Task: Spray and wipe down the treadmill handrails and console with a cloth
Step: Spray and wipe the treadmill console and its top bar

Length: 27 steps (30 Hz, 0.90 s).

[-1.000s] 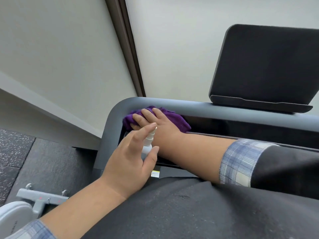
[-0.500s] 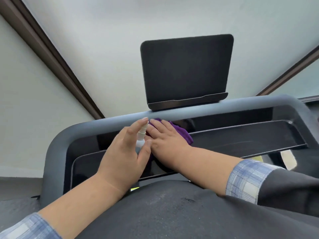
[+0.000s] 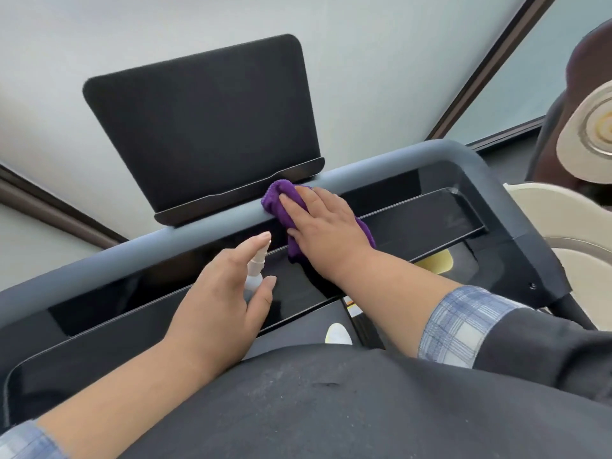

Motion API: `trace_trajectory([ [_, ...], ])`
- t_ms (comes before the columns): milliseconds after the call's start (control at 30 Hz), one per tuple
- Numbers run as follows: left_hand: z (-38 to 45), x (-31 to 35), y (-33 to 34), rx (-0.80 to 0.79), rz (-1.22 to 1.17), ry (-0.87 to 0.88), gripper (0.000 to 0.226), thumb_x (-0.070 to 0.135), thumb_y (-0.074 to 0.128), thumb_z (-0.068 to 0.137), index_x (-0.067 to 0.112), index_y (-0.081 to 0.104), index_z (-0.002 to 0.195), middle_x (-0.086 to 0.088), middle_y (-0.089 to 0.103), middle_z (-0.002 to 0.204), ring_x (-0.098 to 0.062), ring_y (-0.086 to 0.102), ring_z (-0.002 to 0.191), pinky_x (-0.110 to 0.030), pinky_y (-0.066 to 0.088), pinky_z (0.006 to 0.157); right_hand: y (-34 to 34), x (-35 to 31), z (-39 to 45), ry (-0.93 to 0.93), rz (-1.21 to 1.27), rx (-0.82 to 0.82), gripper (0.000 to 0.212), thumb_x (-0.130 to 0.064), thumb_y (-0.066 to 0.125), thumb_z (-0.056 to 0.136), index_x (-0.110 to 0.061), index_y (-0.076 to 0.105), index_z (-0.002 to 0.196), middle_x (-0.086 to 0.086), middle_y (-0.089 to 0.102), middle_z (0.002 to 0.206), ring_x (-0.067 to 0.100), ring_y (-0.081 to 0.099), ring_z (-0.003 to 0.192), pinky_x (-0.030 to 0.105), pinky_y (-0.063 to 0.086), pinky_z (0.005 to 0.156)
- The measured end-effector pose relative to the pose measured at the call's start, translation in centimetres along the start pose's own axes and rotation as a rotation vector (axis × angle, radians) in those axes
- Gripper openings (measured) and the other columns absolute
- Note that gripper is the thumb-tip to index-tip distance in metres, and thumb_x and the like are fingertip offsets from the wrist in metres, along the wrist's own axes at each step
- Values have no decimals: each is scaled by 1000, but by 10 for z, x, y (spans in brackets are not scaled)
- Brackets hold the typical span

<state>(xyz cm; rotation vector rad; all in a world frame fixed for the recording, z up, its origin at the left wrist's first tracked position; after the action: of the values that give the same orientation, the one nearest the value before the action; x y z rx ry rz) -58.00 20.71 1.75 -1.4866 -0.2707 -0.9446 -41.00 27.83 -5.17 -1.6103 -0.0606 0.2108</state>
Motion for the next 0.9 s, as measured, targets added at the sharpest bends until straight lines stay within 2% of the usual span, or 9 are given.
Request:
trace_trajectory([
  [200, 22, 34, 25, -19, 37, 0, 58, 41, 51, 92, 40, 30, 146, 11, 55, 121, -9, 56, 110, -24, 39, 94, -13, 103, -15, 207, 62, 63, 58, -46, 37, 103, -33, 22, 158, 2, 23, 162, 27, 18, 144, 45, 17, 117],
  [300, 40, 48, 35, 14, 69, -23, 58, 37, 56, 93, 41, 31, 145, 19, 49, 120, 1, 51, 107, -23, 39, 91, -24, 131, -26, 239, 152, 101, 56, -41, 46, 102, -31, 32, 156, 1, 31, 158, 31, 29, 136, 48, 25, 114],
  [333, 47, 51, 39, 34, 86, -39, 59, 36, 57, 93, 42, 31, 145, 18, 49, 118, 6, 48, 99, -23, 39, 86, -30, 130, -32, 173, 185, 126, 55, -37, 52, 100, -27, 41, 152, 4, 39, 154, 35, 38, 130, 51, 32, 110],
  [400, 65, 57, 47, 61, 102, -107, 59, 38, 55, 91, 46, 29, 144, 12, 55, 118, 1, 48, 88, -25, 38, 76, -38, 114, -49, -79, 215, 179, 49, -31, 64, 93, -19, 58, 140, 10, 55, 141, 41, 55, 112, 53, 46, 95],
  [500, 97, 67, 67, 24, 132, -206, 67, 38, 57, 93, 57, 18, 144, 10, 56, 133, -8, 50, 84, -26, 36, 74, -28, 93, -78, -378, 190, 122, 43, -34, 65, 89, -21, 67, 130, 7, 64, 129, 36, 63, 101, 48, 51, 84],
  [600, 133, 80, 92, -67, 304, -196, 67, 32, 53, 97, 53, 15, 147, 6, 53, 131, -13, 55, 81, -26, 40, 70, -18, 92, -81, -410, 174, 23, 45, -42, 58, 91, -27, 64, 134, 2, 63, 130, 31, 60, 105, 46, 49, 84],
  [733, 164, 77, 119, -174, 503, -241, 58, 25, 46, 97, 47, 18, 142, -2, 50, 116, -27, 62, 79, -40, 54, 69, -16, 96, -77, -455, 168, 19, 48, -44, 60, 89, -29, 63, 134, 2, 64, 128, 31, 61, 103, 44, 50, 79],
  [833, 172, 68, 127, -204, 600, -264, 56, 21, 45, 97, 41, 23, 144, 1, 40, 99, -25, 54, 74, -36, 46, 60, -13, 98, -77, -479, 193, 20, 49, -43, 64, 87, -29, 64, 133, 3, 64, 128, 32, 63, 103, 45, 50, 79],
  [900, 173, 60, 127, -210, 578, -275, 49, 18, 45, 95, 35, 33, 140, 0, 45, 97, -28, 58, 75, -35, 43, 59, -15, 99, -78, -495, 213, 43, 49, -42, 70, 83, -28, 67, 130, 3, 66, 125, 32, 64, 100, 45, 52, 78],
])
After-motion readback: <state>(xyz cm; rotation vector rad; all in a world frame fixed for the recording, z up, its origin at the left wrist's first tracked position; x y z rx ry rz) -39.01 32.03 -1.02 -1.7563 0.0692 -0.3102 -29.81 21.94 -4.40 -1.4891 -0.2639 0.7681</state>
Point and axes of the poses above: each hand's wrist, its own z-axis towards the middle knuckle, its own y-axis out of the palm, x = y × z, the point moved 8 cm from there along z, towards the middle knuckle
